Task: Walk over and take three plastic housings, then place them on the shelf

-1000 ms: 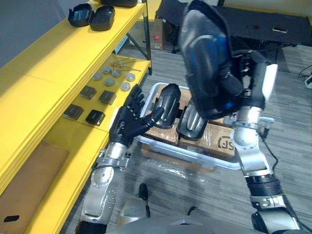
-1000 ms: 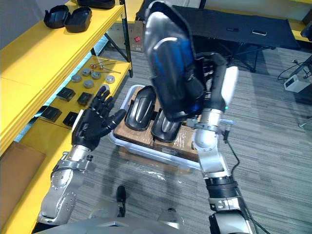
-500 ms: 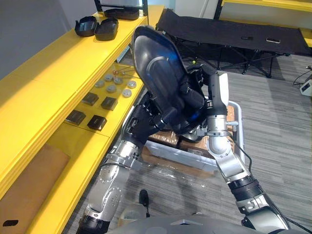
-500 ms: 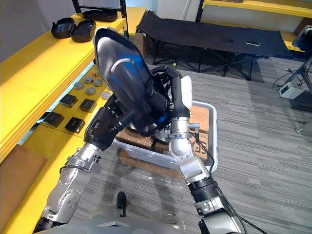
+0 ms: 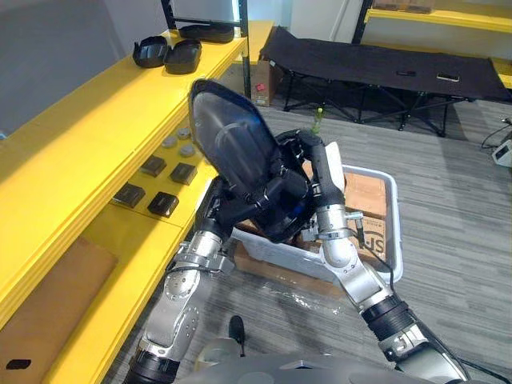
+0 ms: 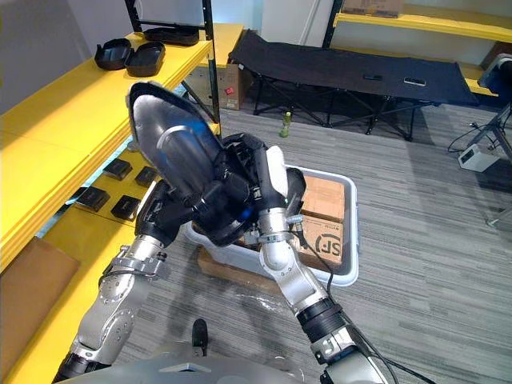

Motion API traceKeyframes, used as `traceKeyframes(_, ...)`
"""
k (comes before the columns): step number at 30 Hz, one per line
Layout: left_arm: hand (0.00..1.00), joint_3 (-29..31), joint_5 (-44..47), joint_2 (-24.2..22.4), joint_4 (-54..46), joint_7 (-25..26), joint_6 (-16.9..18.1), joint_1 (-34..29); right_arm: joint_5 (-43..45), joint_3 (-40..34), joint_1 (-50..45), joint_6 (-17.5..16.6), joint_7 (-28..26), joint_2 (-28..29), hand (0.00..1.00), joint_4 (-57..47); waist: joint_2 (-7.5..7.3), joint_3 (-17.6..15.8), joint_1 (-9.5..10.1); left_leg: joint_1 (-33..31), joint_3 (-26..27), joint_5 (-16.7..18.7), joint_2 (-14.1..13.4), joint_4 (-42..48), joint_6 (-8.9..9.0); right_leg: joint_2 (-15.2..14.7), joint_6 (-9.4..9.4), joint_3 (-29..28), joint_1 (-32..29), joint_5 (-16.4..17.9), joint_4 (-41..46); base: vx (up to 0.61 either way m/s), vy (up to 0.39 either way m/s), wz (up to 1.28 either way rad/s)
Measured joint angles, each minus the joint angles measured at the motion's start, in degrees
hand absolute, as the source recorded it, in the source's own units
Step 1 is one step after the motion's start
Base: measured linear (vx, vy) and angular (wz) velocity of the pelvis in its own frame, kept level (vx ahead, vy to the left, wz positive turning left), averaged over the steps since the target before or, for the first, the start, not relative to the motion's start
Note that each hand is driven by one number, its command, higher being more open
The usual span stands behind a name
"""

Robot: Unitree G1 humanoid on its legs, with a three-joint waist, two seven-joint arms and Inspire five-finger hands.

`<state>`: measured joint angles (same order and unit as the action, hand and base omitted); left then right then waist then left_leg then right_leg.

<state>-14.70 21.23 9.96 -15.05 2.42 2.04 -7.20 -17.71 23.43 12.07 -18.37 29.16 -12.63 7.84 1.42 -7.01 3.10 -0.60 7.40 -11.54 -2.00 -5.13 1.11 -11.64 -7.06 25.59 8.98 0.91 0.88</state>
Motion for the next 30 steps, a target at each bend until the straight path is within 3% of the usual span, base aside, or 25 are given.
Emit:
traceKeyframes(2, 1.00, 0.0, -0.3, 0.0, 0.9, 0.2, 0.0, 0.0, 0.0, 0.3, 0.0, 0.0, 0.1, 0.4, 0.00, 1.3, -0.30, 0.5, 0.26, 0.0, -0.1, -0.1, 0.1, 0.0, -0.01, 0.0, 0.00, 0.1, 0.0, 0.0, 0.0, -0.01, 0.001, 0.05)
traceKeyframes(3, 0.00, 0.1, -0.4, 0.0, 1.8, 0.3, 0.0, -0.1, 0.0, 0.3, -0.1, 0.0, 0.1, 0.7, 0.00, 1.6, -0.45, 0.7, 0.38, 0.0, -0.1, -0.1, 0.1, 0.0, -0.05, 0.0, 0.03, 0.1, 0.0, 0.0, 0.0, 0.00, 0.000, 0.00)
traceKeyframes(12, 0.00, 1.6, 6.5, -1.1, 3.9, 1.0, 0.0, -0.2, 0.0, 2.3, -0.4, -0.2, 1.1, 1.2, 0.00, 1.6, -0.54, 0.8, 0.59, -0.1, -0.1, 0.0, 0.0, 0.0, 0.15, 0.1, 0.18, 0.0, 0.0, -0.1, -0.1, 0.00, 0.000, 0.00)
traceKeyframes(16, 0.00, 4.1, 11.3, -1.4, 6.3, 0.8, -0.8, -0.2, -1.3, 4.2, -0.6, -3.6, 1.4, 1.2, 0.00, 1.5, -1.01, 1.1, 0.22, -0.1, 0.0, 0.0, -0.2, 0.0, 0.15, 0.2, 0.26, -0.1, 0.0, -0.2, -0.1, 0.00, 0.000, 0.00)
traceKeyframes(20, 0.00, 4.3, 15.5, -0.4, 6.7, -1.1, -2.6, -0.3, -2.3, 4.1, -1.2, -3.6, 1.5, 1.3, 0.00, 1.5, -1.94, 1.7, 0.51, -0.1, 0.1, 0.1, -0.3, 0.0, 0.16, 0.3, 0.28, -0.3, -0.1, -0.2, -0.2, 0.00, 0.000, 0.00)
traceKeyframes(29, 0.00, 4.3, 23.1, 0.4, 8.0, -1.7, -3.4, -0.3, -4.1, 4.1, -2.1, -3.6, 1.4, 1.3, 0.00, 1.1, -1.92, 1.8, -0.36, -0.1, 0.4, 0.2, -0.5, 0.0, 0.41, 0.5, 0.32, -0.7, -0.4, -0.2, -0.1, 0.00, 0.000, -0.02)
traceKeyframes(30, 0.00, 4.1, 23.6, 0.6, 8.0, -1.8, -2.9, -0.3, -4.3, 4.2, -2.1, -3.6, 1.4, 1.3, 1.00, 0.8, -1.94, 1.8, -0.37, -0.1, 0.4, 0.2, -0.5, 0.0, 0.43, 0.5, 0.33, -0.7, -0.4, -0.2, -0.1, 0.00, 0.000, 0.00)
